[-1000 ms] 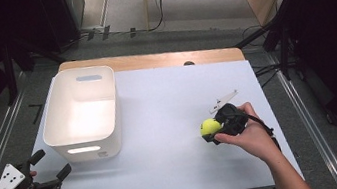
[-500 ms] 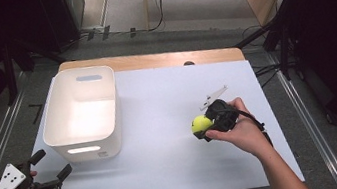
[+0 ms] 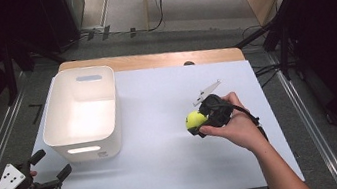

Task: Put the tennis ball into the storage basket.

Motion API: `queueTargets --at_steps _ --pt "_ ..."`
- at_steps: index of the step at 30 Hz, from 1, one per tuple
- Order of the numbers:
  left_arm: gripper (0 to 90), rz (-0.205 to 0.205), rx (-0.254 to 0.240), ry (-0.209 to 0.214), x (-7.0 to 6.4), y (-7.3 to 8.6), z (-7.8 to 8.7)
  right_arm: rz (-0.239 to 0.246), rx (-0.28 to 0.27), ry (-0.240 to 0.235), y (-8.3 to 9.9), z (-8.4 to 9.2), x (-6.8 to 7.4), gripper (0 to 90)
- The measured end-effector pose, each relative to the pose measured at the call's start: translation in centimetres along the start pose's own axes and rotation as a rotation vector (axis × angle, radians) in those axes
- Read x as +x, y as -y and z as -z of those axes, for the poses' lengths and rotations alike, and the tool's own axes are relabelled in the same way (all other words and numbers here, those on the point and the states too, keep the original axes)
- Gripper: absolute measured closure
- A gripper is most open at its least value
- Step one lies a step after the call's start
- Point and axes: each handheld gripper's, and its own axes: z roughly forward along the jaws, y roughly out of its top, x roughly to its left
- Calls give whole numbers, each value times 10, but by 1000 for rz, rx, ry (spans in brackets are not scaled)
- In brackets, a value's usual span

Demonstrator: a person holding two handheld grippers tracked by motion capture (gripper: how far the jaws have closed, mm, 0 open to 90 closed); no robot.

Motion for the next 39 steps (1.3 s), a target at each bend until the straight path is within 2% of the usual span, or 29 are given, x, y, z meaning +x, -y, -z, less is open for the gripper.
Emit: queueTargets --at_steps 39 --pt "0 -3 -9 6 0 -1 2 87 -13 -16 -60 0 16 243"
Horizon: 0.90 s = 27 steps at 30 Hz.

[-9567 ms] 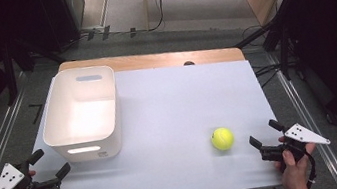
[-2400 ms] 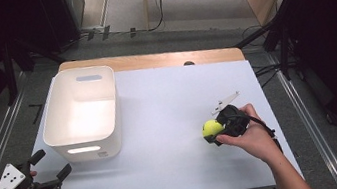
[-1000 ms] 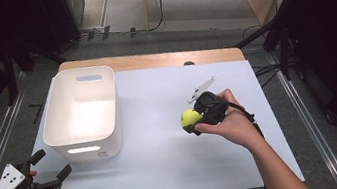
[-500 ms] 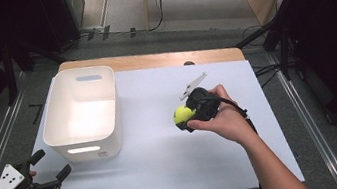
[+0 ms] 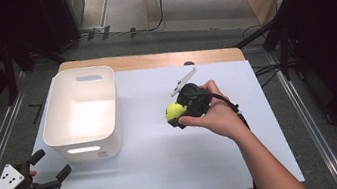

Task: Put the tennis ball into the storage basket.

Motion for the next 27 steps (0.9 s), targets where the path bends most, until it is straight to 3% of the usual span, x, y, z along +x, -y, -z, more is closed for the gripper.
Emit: queueTargets --at_steps 23,25,27 --pt "0 1 -6 2 0 0 0 63 -10 -14 -40 -3 10 244" --pt "0 2 -7 4 0 0 0 52 -10 -16 -44 -3 13 244" --pt "0 4 -9 3 0 0 -1 76 -16 -17 -47 -4 13 244"
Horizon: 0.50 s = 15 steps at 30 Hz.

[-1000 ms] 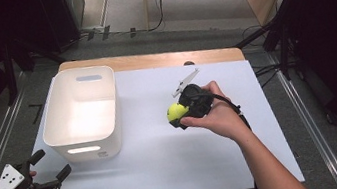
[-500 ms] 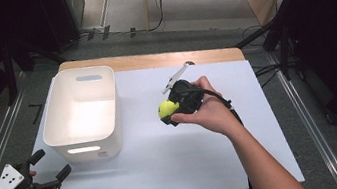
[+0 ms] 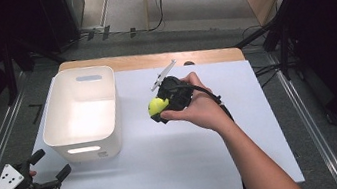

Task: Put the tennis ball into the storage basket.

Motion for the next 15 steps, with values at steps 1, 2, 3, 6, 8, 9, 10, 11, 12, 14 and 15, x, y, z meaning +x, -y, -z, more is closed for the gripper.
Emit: queueTargets --at_steps 1,2,3,6,8,9,10,11,12,14,15 --pt "0 -2 2 -1 0 0 0 -15 6 -2 -2 0 2 244" --pt "0 -4 3 -1 0 0 0 -6 4 -2 -3 -1 2 243" --pt "0 1 -2 0 0 0 0 4 1 -5 -5 -1 2 243" --pt "0 -3 -1 2 0 0 0 10 -1 -8 -10 -3 4 244" --pt "0 0 -3 3 0 0 1 2 4 -9 -13 -3 5 244" --pt "0 -1 -2 3 1 0 1 16 -2 -9 -15 -5 5 244" --pt "0 0 -3 2 1 0 1 9 4 -11 -16 -5 7 244" --pt "0 0 -1 1 1 0 1 18 6 -11 -18 -5 7 243" --pt "0 0 -2 3 1 0 1 22 -1 -10 -20 -6 7 244" --pt "0 0 -3 3 1 0 1 28 -1 -14 -23 -6 8 244" --pt "0 0 -5 3 0 0 0 32 -1 -13 -25 -6 9 244"
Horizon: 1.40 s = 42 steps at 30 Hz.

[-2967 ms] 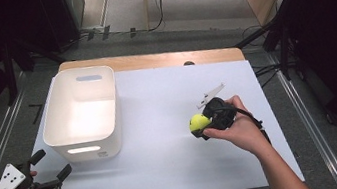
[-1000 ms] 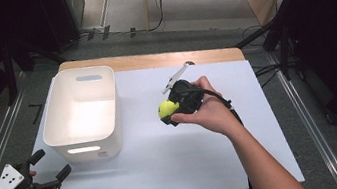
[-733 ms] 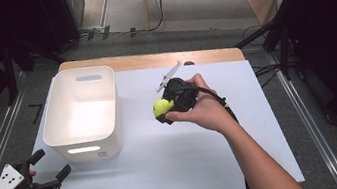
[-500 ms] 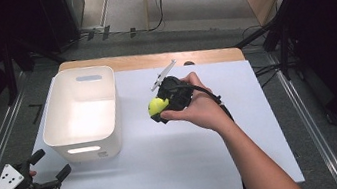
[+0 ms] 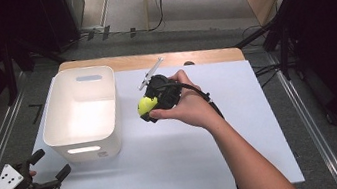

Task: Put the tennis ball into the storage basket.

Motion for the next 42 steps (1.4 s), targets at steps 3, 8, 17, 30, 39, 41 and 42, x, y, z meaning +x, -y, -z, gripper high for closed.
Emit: queueTargets --at_steps 3,8,17,30,39,41,42 --pt "0 1 -1 1 0 0 0 -2 1 -7 -5 0 2 244" --pt "0 1 -1 -1 0 0 1 18 0 -15 -12 -3 5 244" --pt "0 1 -2 -1 0 0 1 34 -8 -21 -26 -5 11 244" --pt "0 3 -3 0 1 -1 1 57 -19 -33 -43 -9 19 244" --pt "0 5 -7 0 1 -1 2 73 -24 -44 -53 -11 25 244" --pt "0 3 -7 1 1 -1 2 74 -27 -47 -55 -12 27 244" --pt "0 3 -7 1 1 -1 2 77 -28 -49 -56 -13 27 244"
